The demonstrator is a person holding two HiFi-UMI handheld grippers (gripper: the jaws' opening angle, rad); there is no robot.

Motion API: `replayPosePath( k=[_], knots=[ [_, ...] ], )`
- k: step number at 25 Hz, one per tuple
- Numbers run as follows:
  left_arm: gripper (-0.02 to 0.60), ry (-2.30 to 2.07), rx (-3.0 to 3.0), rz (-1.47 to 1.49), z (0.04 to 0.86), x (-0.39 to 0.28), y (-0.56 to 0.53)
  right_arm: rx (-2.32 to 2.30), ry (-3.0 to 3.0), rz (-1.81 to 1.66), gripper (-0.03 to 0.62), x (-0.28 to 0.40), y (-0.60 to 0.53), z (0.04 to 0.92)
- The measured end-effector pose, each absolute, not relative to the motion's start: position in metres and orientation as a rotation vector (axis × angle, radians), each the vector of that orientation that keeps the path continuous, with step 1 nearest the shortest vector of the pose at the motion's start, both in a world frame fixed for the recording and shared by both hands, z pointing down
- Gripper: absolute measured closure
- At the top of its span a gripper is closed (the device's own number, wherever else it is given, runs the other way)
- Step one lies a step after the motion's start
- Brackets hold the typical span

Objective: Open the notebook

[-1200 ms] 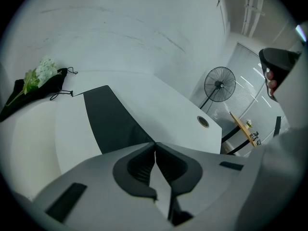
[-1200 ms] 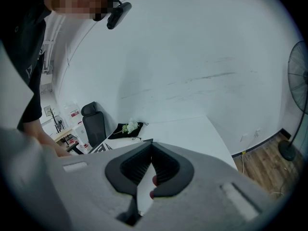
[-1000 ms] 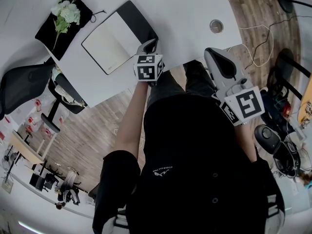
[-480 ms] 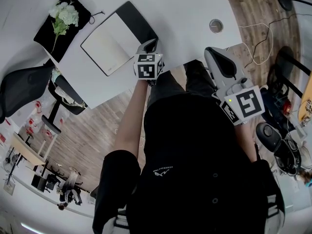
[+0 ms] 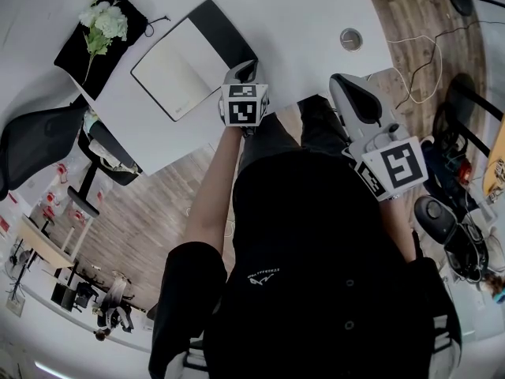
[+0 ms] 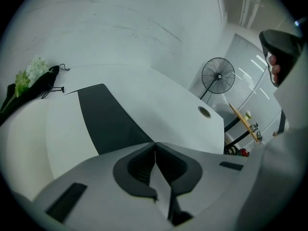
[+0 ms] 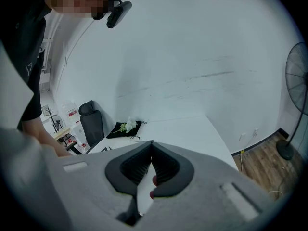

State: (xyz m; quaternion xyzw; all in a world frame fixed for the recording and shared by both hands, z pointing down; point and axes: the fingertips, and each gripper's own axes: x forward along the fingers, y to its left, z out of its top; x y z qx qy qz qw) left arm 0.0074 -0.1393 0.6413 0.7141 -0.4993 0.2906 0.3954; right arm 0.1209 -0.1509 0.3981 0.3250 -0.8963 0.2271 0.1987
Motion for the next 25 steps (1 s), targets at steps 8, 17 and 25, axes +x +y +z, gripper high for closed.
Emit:
replayPosePath(
  k=[8,17,25],
  knots=[
    [0.569,-1.269,1.794,0.665,0.639,0.009,-0.141,0.903,-2.511,0.637,0.589,0.115,-0.145,0.397],
    [0.482,-1.175,1.834,0.660,0.636,0.019,-0.136,0.904,-2.514,0.625,0.589,0.111,-0.137,0.395],
    [0.486,-1.210,1.856,0.653,0.627,0.017,-0.131,0.890,-2.517,0.620,0.589,0.106,-0.125,0.395]
  ],
)
